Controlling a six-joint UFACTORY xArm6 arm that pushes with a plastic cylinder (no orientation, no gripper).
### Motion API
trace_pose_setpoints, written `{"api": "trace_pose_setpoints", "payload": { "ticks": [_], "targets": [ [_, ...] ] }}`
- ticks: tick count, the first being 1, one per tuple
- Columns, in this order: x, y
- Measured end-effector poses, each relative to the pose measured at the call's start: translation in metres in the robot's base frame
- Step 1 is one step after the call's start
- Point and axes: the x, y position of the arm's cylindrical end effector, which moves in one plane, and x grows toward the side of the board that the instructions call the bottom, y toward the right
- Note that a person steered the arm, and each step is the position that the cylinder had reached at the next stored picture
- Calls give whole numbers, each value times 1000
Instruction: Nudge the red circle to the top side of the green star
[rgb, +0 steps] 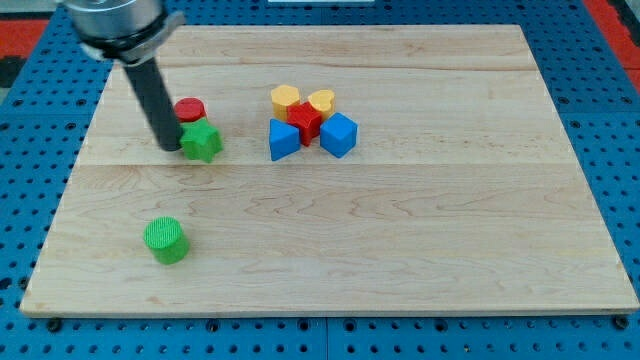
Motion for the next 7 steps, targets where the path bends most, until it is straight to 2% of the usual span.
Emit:
{"api": "trace_pose_setpoints", "payload": {
  "ticks": [1, 2, 3, 4, 5, 6, 7],
  "targets": [
    [-8, 41],
    [-3, 21],
    [12, -56],
    [-33, -52],
    [-62, 5],
    [-62, 24],
    [-59, -4]
  ]
}}
